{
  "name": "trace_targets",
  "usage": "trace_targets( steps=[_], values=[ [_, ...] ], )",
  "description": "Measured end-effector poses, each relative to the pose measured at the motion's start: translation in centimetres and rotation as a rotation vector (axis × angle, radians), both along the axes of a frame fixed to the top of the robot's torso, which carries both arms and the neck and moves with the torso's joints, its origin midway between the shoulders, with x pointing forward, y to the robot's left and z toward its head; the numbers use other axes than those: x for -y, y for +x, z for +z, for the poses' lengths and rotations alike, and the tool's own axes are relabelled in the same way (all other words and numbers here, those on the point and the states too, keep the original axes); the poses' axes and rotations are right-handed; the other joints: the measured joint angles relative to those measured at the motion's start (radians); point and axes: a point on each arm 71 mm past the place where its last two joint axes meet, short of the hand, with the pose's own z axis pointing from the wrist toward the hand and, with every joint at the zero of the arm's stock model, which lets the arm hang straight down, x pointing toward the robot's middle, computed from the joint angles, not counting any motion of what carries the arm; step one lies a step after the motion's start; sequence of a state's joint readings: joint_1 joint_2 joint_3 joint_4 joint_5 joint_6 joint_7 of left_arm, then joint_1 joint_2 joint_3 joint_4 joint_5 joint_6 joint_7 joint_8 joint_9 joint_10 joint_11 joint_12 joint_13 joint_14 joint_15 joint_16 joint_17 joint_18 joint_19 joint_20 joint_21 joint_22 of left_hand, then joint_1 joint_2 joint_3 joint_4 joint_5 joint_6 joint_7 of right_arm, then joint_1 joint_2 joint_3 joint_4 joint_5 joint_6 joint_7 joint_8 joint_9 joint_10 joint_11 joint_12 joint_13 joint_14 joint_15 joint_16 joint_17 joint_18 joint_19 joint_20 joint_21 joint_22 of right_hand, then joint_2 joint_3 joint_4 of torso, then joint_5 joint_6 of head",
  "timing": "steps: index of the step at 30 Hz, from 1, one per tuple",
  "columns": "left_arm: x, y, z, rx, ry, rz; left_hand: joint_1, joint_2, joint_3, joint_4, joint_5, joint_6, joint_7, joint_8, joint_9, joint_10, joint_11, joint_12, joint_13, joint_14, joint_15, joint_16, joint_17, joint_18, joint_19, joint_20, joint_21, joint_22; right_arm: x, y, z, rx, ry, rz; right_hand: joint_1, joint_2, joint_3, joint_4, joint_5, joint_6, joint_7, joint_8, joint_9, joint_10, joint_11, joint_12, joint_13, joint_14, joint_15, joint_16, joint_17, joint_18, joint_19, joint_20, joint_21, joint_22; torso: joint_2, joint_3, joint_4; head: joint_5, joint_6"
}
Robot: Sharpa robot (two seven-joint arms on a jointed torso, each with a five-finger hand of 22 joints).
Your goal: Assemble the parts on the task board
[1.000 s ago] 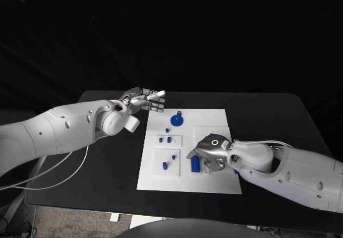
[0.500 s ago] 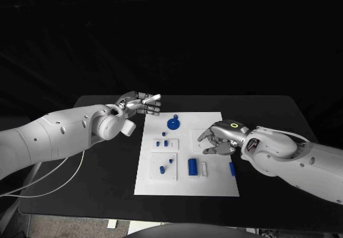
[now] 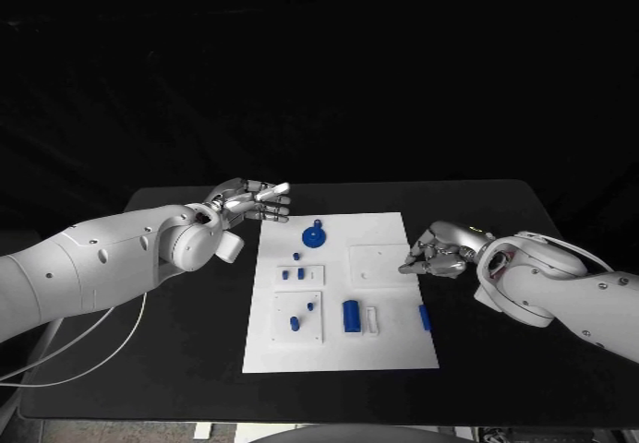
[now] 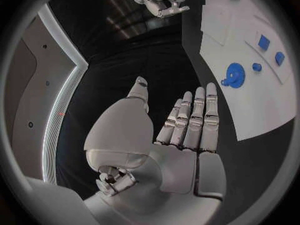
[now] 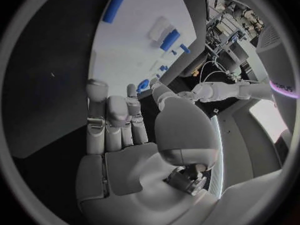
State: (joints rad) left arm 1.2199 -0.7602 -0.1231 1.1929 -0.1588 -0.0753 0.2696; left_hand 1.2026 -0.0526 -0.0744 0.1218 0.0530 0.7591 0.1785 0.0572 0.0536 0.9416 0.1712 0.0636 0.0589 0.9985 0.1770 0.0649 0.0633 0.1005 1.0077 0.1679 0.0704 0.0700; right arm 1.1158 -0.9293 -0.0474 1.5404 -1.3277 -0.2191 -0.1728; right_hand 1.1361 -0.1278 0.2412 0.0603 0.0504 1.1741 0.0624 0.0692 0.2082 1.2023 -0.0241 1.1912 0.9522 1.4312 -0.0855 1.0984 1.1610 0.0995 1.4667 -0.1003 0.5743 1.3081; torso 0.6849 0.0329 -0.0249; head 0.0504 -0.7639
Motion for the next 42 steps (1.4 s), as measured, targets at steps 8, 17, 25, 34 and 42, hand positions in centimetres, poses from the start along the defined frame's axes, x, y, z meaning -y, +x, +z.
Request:
trace_targets(
  steps=[8, 17, 25, 34, 42],
  values=[
    [0.0, 0.0, 0.0, 0.001, -0.001, -0.001, 0.004, 0.004, -0.005, -0.005, 0.0, 0.005, -0.004, 0.0, 0.0, 0.0, 0.0, 0.0, 0.0, 0.0, 0.0, 0.0, 0.0, 0.0, 0.0, 0.0, 0.0, 0.0, 2.4, -1.5, -2.0, -0.223, -0.109, -0.173, -0.059, -0.056, 0.126, 0.059, 0.0, -0.054, 0.011, -0.003, -0.03, 0.006, 0.006, -0.043, 0.007, 0.009, 0.005, -0.001, 0.054, 0.0, 0.0, 0.0, 0.04, 0.0, 0.0, -0.0012, 0.001, -0.015, 0.002],
    [0.0, -0.1, 0.0, 0.001, -0.001, -0.002, 0.004, 0.004, -0.005, -0.006, 0.0, 0.004, -0.004, 0.0, 0.0, 0.004, -0.004, 0.0, 0.0, 0.0, 0.0, 0.0, 0.0, 0.0, 0.0, 0.0, 0.0, 0.0, 3.8, -3.7, -4.8, -0.413, -0.207, -0.281, -0.096, -0.063, 0.148, 0.046, 0.0, -0.039, 0.004, -0.003, -0.045, 0.014, 0.003, -0.059, 0.039, 0.019, 0.008, -0.02, 0.088, 0.0, 0.0, 0.0, 0.057, 0.0, 0.001, -0.0013, 0.002, -0.022, 0.003],
    [-0.2, -0.2, 0.0, 0.001, -0.001, 0.0, 0.004, 0.004, -0.005, -0.005, 0.0, 0.004, -0.004, 0.0, 0.0, 0.004, -0.004, 0.0, 0.0, 0.0, 0.0, 0.0, 0.0, 0.0, 0.0, 0.0, 0.0, 0.0, 3.7, -4.2, -5.4, -0.439, -0.213, -0.303, -0.138, -0.085, 0.109, 0.098, 0.0, -0.019, -0.001, 0.003, -0.042, 0.018, 0.001, -0.059, 0.057, 0.023, 0.005, -0.02, 0.1, 0.0, 0.0, 0.0, 0.068, 0.0, 0.002, -0.0011, 0.004, -0.022, 0.0],
    [-0.3, -0.2, 0.0, 0.0, 0.0, 0.001, 0.004, 0.004, -0.008, -0.008, 0.0, 0.004, -0.004, 0.0, 0.0, 0.004, -0.004, 0.0, 0.0, 0.0, 0.0, 0.0, 0.0, 0.0, 0.0, 0.0, 0.0, 0.0, 3.5, -4.4, -5.7, -0.428, -0.195, -0.315, -0.122, -0.096, 0.055, 0.169, 0.0, -0.02, -0.002, 0.003, 0.051, 0.026, 0.001, -0.074, 0.082, 0.03, 0.005, -0.042, 0.128, 0.0, 0.0, 0.0, 0.072, 0.0, 0.002, -0.0007, 0.0041, -0.017, -0.004],
    [-0.3, -0.2, 0.0, 0.0, 0.0, 0.001, 0.004, 0.004, -0.008, -0.008, 0.0, 0.004, -0.004, 0.0, 0.0, 0.004, -0.004, 0.0, 0.0, 0.0, 0.0, 0.0, 0.0, 0.0, 0.0, 0.0, 0.0, 0.0, 3.0, -4.6, -6.0, -0.427, -0.174, -0.314, -0.107, -0.091, 0.067, 0.157, 0.0, -0.031, -0.002, 0.002, 0.22, 0.026, 0.001, -0.078, 0.085, 0.03, 0.005, -0.046, 0.131, 0.0, 0.0, 0.0, 0.072, 0.0, 0.002, -0.0007, 0.0035, -0.015, -0.005]
  ],
)
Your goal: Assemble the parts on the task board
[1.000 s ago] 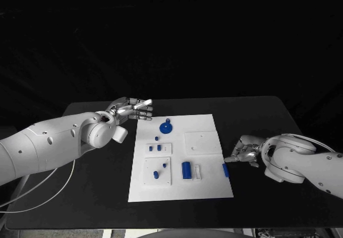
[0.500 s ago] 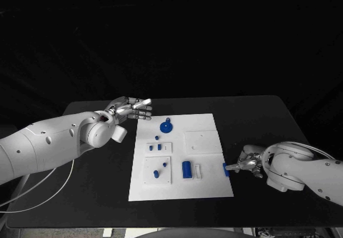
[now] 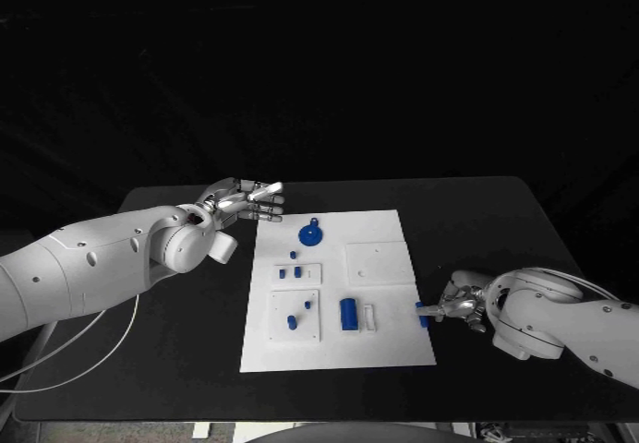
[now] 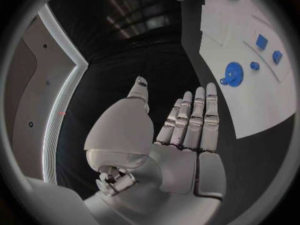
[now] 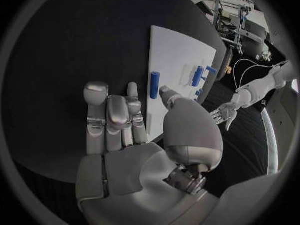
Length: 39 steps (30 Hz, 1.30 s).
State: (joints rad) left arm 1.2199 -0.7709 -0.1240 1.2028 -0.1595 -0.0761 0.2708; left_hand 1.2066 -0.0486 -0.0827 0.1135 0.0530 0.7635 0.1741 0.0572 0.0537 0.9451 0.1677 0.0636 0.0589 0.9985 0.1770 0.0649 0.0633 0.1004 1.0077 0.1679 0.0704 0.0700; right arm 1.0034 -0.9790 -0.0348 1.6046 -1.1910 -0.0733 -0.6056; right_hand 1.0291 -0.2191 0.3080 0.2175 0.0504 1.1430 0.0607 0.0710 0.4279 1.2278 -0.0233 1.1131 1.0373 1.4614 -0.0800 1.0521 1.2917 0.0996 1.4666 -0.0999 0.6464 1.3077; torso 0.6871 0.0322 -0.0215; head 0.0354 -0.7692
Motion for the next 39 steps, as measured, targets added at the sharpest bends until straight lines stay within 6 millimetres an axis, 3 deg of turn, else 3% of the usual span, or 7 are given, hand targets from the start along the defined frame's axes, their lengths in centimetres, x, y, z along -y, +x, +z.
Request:
trace_targets(
  steps=[5, 10, 12, 21, 24, 36, 39],
  values=[
    [0.0, 0.0, 0.0, 0.0, 0.0, 0.0, 0.0, 0.0, 0.0, 0.0, 0.0, 0.0, 0.0, 0.0, 0.0, 0.0, 0.0, 0.0, 0.0, 0.0, 0.0, 0.0, 0.0, 0.0, 0.0, 0.0, 0.0, 0.0, -0.5, -0.1, -0.3, -0.002, 0.009, 0.008, 0.052, 0.021, 0.035, -0.07, 0.0, 0.005, 0.005, -0.002, 0.18, 0.0, 0.0, -0.004, 0.0, 0.0, 0.0, -0.004, 0.0, 0.0, 0.0, 0.0, 0.0, 0.0, 0.0, 0.0, 0.0006, 0.001, -0.002],
    [-0.1, 0.0, 0.0, -0.001, 0.001, 0.001, 0.0, 0.0, -0.002, -0.002, 0.0, 0.0, 0.0, 0.0, 0.0, 0.0, 0.0, 0.0, 0.0, 0.0, 0.0, 0.0, 0.0, 0.0, 0.0, 0.0, 0.0, 0.0, -0.8, -0.1, -0.6, -0.002, 0.016, 0.016, 0.102, 0.045, 0.021, -0.137, 0.0, 0.016, 0.005, -0.002, 0.181, 0.0, 0.0, -0.004, 0.003, 0.0, 0.0, -0.009, 0.004, 0.0, 0.0, 0.0, 0.0, 0.0, 0.0, 0.0005, 0.0011, 0.003, -0.004],
    [-0.1, 0.0, 0.0, -0.001, 0.002, 0.001, 0.0, 0.009, -0.007, -0.007, 0.0, 0.0, 0.0, 0.0, 0.0, 0.0, 0.0, 0.0, 0.0, 0.0, 0.0, 0.0, 0.0, 0.0, 0.0, 0.0, 0.0, 0.0, -1.0, -0.2, -0.7, -0.003, 0.019, 0.019, 0.114, 0.048, 0.024, -0.156, 0.0, 0.022, 0.002, -0.002, 0.245, 0.0, 0.0, -0.004, 0.004, 0.0, 0.0, -0.009, 0.004, 0.0, 0.0, 0.0, 0.0, 0.0, 0.0, 0.0006, 0.0009, 0.003, -0.004],
    [-0.1, 0.0, 0.0, -0.001, 0.002, 0.002, -0.001, 0.009, -0.007, -0.007, 0.0, 0.0, 0.0, 0.0, 0.0, 0.0, 0.0, 0.0, 0.0, 0.0, 0.0, 0.0, 0.0, 0.0, 0.0, 0.0, 0.0, 0.0, -1.7, -0.1, -1.0, 0.005, 0.031, 0.026, 0.108, 0.059, 0.056, -0.219, 0.0, 0.037, -0.003, 0.002, 0.246, 0.004, -0.004, -0.004, 0.011, 0.003, -0.003, -0.009, 0.012, -0.015, 0.0, -0.007, 0.004, 0.0, 0.0, 0.0006, 0.0003, 0.004, -0.005],
    [-0.1, 0.0, 0.0, -0.001, 0.002, 0.002, -0.001, 0.009, -0.007, -0.007, 0.0, 0.0, 0.0, 0.0, 0.0, 0.0, 0.0, 0.0, 0.0, 0.0, 0.0, 0.0, 0.0, 0.0, 0.0, 0.0, 0.0, 0.0, -1.7, 0.0, -1.1, 0.006, 0.031, 0.023, 0.108, 0.059, 0.066, -0.229, 0.0, 0.042, -0.005, 0.001, 0.319, 0.004, -0.004, -0.004, 0.011, 0.003, -0.003, -0.009, 0.012, -0.015, 0.0, -0.007, 0.004, 0.0, 0.0, 0.0004, 0.0004, 0.005, -0.005],
    [-0.2, 0.0, 0.0, -0.002, 0.004, 0.003, -0.002, 0.01, -0.01, -0.01, 0.0, 0.0, 0.0, 0.0, 0.0, 0.0, 0.0, 0.0, 0.0, 0.0, 0.0, 0.0, 0.0, 0.0, 0.0, 0.0, 0.0, 0.0, -1.6, 0.0, -1.2, 0.025, 0.048, 0.017, 0.119, 0.112, 0.13, -0.262, -0.008, 0.091, -0.025, -0.008, 0.317, 0.016, -0.016, -0.004, 0.018, 0.007, -0.007, -0.012, 0.013, -0.015, 0.0, -0.007, 0.01, 0.0, -0.001, 0.0001, -0.0001, 0.007, -0.006],
    [-0.2, 0.0, 0.0, -0.002, 0.004, 0.003, -0.004, 0.012, -0.012, -0.012, 0.0, 0.0, 0.0, 0.0, 0.0, 0.0, 0.0, 0.0, 0.0, 0.0, 0.0, 0.0, 0.0, 0.0, 0.0, 0.0, 0.0, 0.0, -1.4, 0.1, -1.1, 0.037, 0.056, 0.014, 0.09, 0.141, 0.138, -0.254, 0.065, 0.103, -0.019, -0.014, 0.27, 0.025, -0.02, -0.004, 0.02, 0.007, -0.007, -0.017, 0.01, -0.015, 0.0, -0.007, 0.01, 0.0, -0.001, 0.0002, -0.0001, 0.007, -0.005]
  ],
)
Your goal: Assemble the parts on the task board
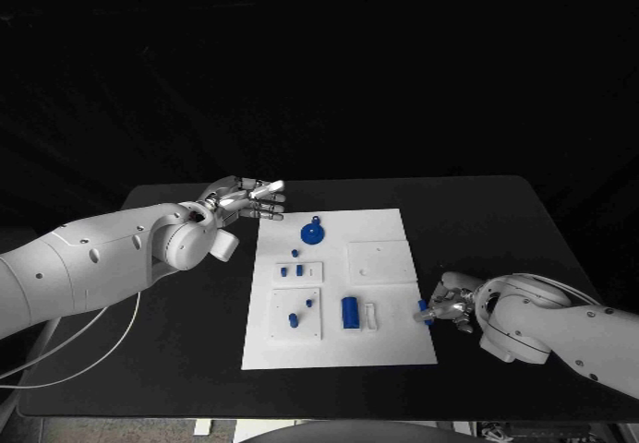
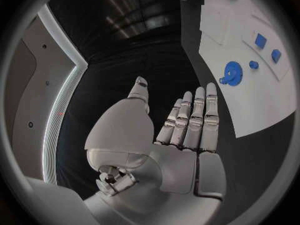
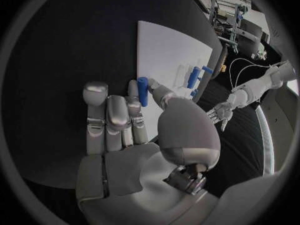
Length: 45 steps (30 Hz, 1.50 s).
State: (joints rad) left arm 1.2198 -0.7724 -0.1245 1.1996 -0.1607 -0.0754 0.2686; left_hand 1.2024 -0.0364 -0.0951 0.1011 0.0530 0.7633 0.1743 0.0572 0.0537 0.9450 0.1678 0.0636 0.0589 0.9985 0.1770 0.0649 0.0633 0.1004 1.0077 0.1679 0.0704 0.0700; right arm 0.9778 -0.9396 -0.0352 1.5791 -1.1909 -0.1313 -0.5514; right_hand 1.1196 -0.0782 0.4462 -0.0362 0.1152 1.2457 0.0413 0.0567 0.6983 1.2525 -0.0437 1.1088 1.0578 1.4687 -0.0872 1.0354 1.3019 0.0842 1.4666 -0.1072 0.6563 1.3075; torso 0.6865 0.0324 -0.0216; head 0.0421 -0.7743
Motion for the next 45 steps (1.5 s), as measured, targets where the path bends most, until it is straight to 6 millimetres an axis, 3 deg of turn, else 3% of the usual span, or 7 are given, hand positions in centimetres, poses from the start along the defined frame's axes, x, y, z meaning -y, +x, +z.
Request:
trace_targets(
  steps=[2, 6, 7, 9, 18, 33, 45],
  values=[
    [0.0, 0.0, 0.0, 0.0, 0.0, 0.0, 0.0, 0.0, 0.0, 0.0, 0.0, 0.0, 0.0, 0.0, 0.0, 0.0, 0.0, 0.0, 0.0, 0.0, 0.0, 0.0, 0.0, 0.0, 0.0, 0.0, 0.0, 0.0, 0.2, 0.2, 0.2, 0.01, 0.005, -0.006, -0.017, 0.017, 0.002, 0.002, 0.034, 0.001, -0.001, 0.001, -0.104, 0.006, 0.004, 0.0, 0.0, 0.0, 0.0, 0.0, -0.004, 0.0, 0.0, 0.0, 0.002, 0.0, 0.0, 0.0001, 0.0, 0.0, 0.0],
    [0.0, 0.0, 0.0, 0.0, 0.001, 0.0, 0.004, 0.004, 0.0, 0.0, 0.0, 0.0, 0.001, 0.0, 0.0, 0.0, 0.0, 0.0, 0.0, 0.0, 0.0, 0.0, 0.0, 0.0, 0.0, 0.0, 0.0, 0.0, 0.6, 0.7, 1.0, 0.037, 0.019, -0.018, -0.036, 0.036, 0.058, -0.052, 0.056, 0.007, 0.0, 0.0, -0.486, 0.01, 0.004, 0.0, 0.001, 0.0, 0.0, 0.0, -0.008, 0.0, 0.0, 0.0, 0.006, 0.0, 0.0, 0.0, -0.0005, 0.001, 0.002],
    [0.0, 0.0, 0.0, 0.0, 0.001, 0.0, 0.005, 0.005, 0.0, 0.0, 0.0, -0.001, 0.001, 0.0, 0.0, 0.0, 0.0, 0.0, 0.0, 0.0, 0.0, 0.0, 0.0, 0.0, 0.0, 0.0, 0.0, 0.0, 0.7, 0.9, 1.2, 0.044, 0.021, -0.022, -0.039, 0.039, 0.063, -0.057, 0.06, 0.007, 0.0, 0.0, -0.53, 0.01, 0.004, 0.0, 0.002, 0.0, 0.0, 0.0, -0.008, 0.0, 0.0, 0.0, 0.006, 0.0, -0.001, -0.0001, -0.0004, 0.001, 0.002],
    [0.0, 0.0, 0.0, -0.001, 0.001, 0.0, 0.005, 0.005, 0.0, 0.0, 0.0, -0.001, 0.001, 0.0, 0.0, 0.0, 0.0, 0.0, 0.0, 0.0, 0.0, 0.0, 0.0, 0.0, 0.0, 0.0, 0.0, 0.0, 1.0, 1.1, 1.5, 0.055, 0.026, -0.029, -0.044, 0.043, 0.144, -0.141, 0.06, 0.008, 0.004, 0.0, -0.547, 0.009, 0.004, 0.0, 0.003, 0.0, 0.0, 0.0, -0.01, 0.0, 0.0, 0.0, 0.006, 0.0, 0.0, -0.0001, -0.0004, 0.001, 0.004],
    [0.0, 0.0, 0.0, -0.001, 0.002, -0.001, 0.005, 0.005, -0.003, -0.003, 0.0, -0.001, 0.001, 0.0, 0.0, 0.0, 0.0, 0.0, 0.0, 0.0, 0.0, 0.0, 0.0, 0.0, 0.0, 0.0, 0.0, 0.0, 0.9, 3.1, 4.8, 0.133, 0.08, -0.054, -0.046, 0.044, 0.16, -0.182, 0.063, 0.014, 0.007, 0.0, -0.577, 0.009, 0.004, -0.006, 0.004, 0.0, 0.0, 0.0, -0.013, 0.0, 0.0, 0.0, 0.009, 0.0, 0.0, -0.0001, 0.0, 0.005, 0.007],
    [0.2, 0.0, 0.0, -0.001, 0.001, -0.003, 0.005, 0.005, 0.0, 0.0, 0.0, -0.001, 0.001, 0.0, 0.0, 0.0, 0.0, 0.0, 0.0, 0.0, 0.0, 0.0, 0.0, 0.0, 0.0, 0.0, 0.0, 0.0, -4.0, 3.0, 5.5, 0.086, 0.18, 0.026, -0.045, 0.044, 0.158, -0.206, 0.079, 0.014, 0.007, 0.0, -0.595, 0.01, 0.004, -0.011, 0.002, 0.0, 0.0, 0.0, -0.015, 0.0, 0.0, 0.0, 0.009, 0.0, 0.0, 0.0, 0.0003, 0.014, 0.003],
    [0.2, 0.0, 0.0, -0.001, 0.001, -0.004, 0.005, 0.005, 0.0, 0.0, 0.0, -0.001, 0.001, 0.0, 0.0, 0.0, 0.0, 0.0, 0.0, 0.0, 0.0, 0.0, 0.0, 0.0, 0.0, 0.0, 0.0, 0.0, -6.9, 1.6, 3.0, -0.01, 0.217, 0.061, -0.052, 0.068, 0.108, -0.2, 0.075, 0.014, 0.007, 0.0, -0.604, 0.011, 0.003, -0.011, 0.01, 0.0, 0.0, 0.0, -0.016, 0.0, 0.0, 0.0, 0.009, 0.0, 0.001, -0.0014, 0.0013, 0.02, -0.004]
  ],
)
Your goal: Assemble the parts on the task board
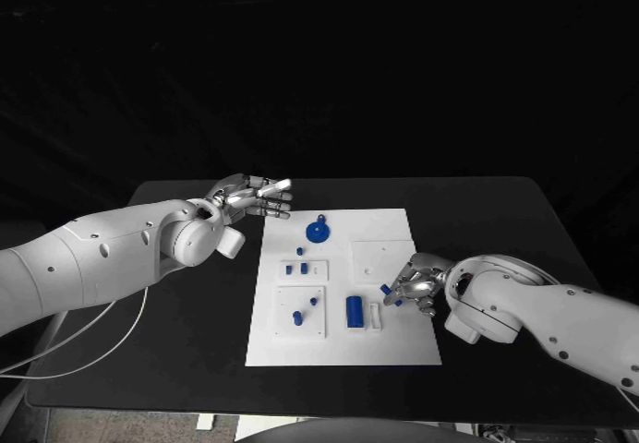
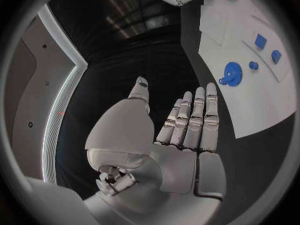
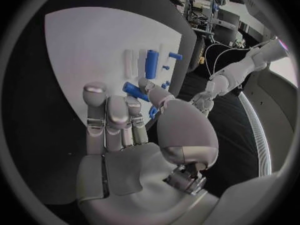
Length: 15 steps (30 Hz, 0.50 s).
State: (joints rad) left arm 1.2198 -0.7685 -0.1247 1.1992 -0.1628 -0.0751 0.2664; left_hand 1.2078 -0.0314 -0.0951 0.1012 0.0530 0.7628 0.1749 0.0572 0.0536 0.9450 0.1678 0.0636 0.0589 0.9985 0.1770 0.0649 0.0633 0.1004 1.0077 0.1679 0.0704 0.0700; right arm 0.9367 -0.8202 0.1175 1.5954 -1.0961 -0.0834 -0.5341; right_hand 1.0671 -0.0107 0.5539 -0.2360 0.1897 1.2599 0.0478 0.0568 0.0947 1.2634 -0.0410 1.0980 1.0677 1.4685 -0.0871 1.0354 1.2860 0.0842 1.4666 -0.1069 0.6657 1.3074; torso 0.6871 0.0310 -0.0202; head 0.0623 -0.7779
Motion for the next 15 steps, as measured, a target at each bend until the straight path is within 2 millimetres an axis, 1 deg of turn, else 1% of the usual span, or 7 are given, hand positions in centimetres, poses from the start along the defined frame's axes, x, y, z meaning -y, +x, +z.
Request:
trace_targets(
  steps=[3, 6, 9, 11, 12, 15],
  values=[
    [0.0, 0.0, 0.0, 0.0, 0.0, -0.001, 0.0, 0.0, 0.0, 0.0, 0.0, 0.0, 0.0, 0.0, 0.0, 0.0, 0.0, 0.0, 0.0, 0.0, 0.0, 0.0, 0.0, 0.0, 0.0, 0.0, 0.0, 0.0, -0.7, -0.3, -0.5, -0.015, 0.006, 0.01, -0.009, 0.009, -0.01, 0.007, -0.008, 0.0, 0.0, 0.0, 0.0, 0.0, 0.0, 0.0, 0.0, 0.0, 0.0, 0.0, 0.0, 0.0, 0.0, 0.0, 0.0, 0.0, 0.0, 0.0006, -0.0003, 0.001, 0.0],
    [0.1, 0.0, 0.0, 0.0, -0.001, -0.003, 0.0, 0.0, 0.0, 0.0, 0.0, 0.0, 0.0, 0.0, 0.0, 0.0, 0.0, 0.0, 0.0, 0.0, 0.0, 0.0, 0.0, 0.0, 0.0, 0.0, 0.0, 0.0, -1.1, -0.4, -0.8, -0.023, 0.006, 0.017, -0.016, 0.016, -0.016, 0.011, -0.008, 0.0, 0.0, 0.0, -0.017, 0.0, 0.0, 0.0, 0.0, 0.0, 0.0, 0.0, -0.001, 0.0, 0.0, 0.0, 0.0, 0.0, 0.0, 0.0011, -0.0001, 0.001, 0.0],
    [0.1, 0.0, 0.0, -0.001, -0.001, -0.003, 0.0, 0.0, 0.0, 0.0, 0.0, 0.0, 0.0, 0.0, 0.0, 0.0, 0.0, 0.0, 0.0, 0.0, 0.0, 0.0, 0.0, 0.0, 0.0, 0.0, 0.0, 0.0, -1.3, -0.5, -1.1, -0.029, -0.003, 0.024, -0.022, 0.022, -0.02, 0.015, -0.008, 0.0, 0.0, 0.0, -0.023, 0.0, 0.0, 0.0, 0.0, 0.0, 0.0, 0.0, -0.001, 0.0, 0.0, 0.0, 0.0, 0.0, 0.0, 0.0012, -0.0005, 0.003, -0.001],
    [0.1, 0.0, 0.0, -0.001, 0.0, -0.003, 0.0, 0.0, 0.0, 0.0, 0.0, 0.0, 0.0, 0.0, 0.0, 0.0, 0.0, 0.0, 0.0, 0.0, 0.0, 0.0, 0.0, 0.0, 0.0, 0.0, 0.0, 0.0, -1.4, -0.6, -1.3, -0.034, -0.01, 0.031, -0.025, 0.025, -0.023, 0.018, -0.009, 0.0, 0.0, 0.0, -0.024, 0.006, -0.006, 0.0, 0.0, 0.0, 0.0, 0.0, -0.001, 0.0, 0.0, 0.0, 0.0, 0.0, 0.0, 0.0012, -0.0012, 0.003, -0.002],
    [0.1, 0.0, 0.0, -0.001, 0.0, -0.003, 0.0, 0.0, 0.0, 0.0, 0.0, 0.0, 0.0, 0.0, 0.0, 0.0, 0.0, 0.0, 0.0, 0.0, 0.0, 0.0, 0.0, 0.0, 0.0, 0.0, 0.0, 0.0, -1.4, -0.7, -1.4, -0.035, -0.014, 0.034, -0.026, 0.026, -0.025, 0.019, -0.009, 0.0, 0.0, 0.004, -0.023, 0.006, -0.006, 0.0, 0.0, 0.0, 0.0, 0.0, -0.001, -0.01, 0.0, 0.0, 0.0, 0.0, 0.0, 0.0012, -0.0013, 0.003, -0.002],
    [0.1, 0.0, 0.0, -0.001, 0.0, -0.003, 0.0, 0.0, 0.0, 0.0, 0.0, 0.0, 0.0, 0.0, 0.0, 0.0, 0.0, 0.0, 0.0, 0.0, 0.0, 0.0, 0.0, 0.0, 0.0, 0.0, 0.0, 0.0, -1.4, -0.8, -1.6, -0.04, -0.032, 0.04, -0.034, 0.027, -0.024, 0.019, -0.009, 0.003, 0.002, 0.004, -0.029, 0.007, -0.007, 0.0, 0.0, 0.0, 0.0, 0.0, -0.003, -0.011, 0.0, 0.0, 0.0, 0.0, 0.0, 0.0012, -0.002, 0.004, -0.003]
  ],
)
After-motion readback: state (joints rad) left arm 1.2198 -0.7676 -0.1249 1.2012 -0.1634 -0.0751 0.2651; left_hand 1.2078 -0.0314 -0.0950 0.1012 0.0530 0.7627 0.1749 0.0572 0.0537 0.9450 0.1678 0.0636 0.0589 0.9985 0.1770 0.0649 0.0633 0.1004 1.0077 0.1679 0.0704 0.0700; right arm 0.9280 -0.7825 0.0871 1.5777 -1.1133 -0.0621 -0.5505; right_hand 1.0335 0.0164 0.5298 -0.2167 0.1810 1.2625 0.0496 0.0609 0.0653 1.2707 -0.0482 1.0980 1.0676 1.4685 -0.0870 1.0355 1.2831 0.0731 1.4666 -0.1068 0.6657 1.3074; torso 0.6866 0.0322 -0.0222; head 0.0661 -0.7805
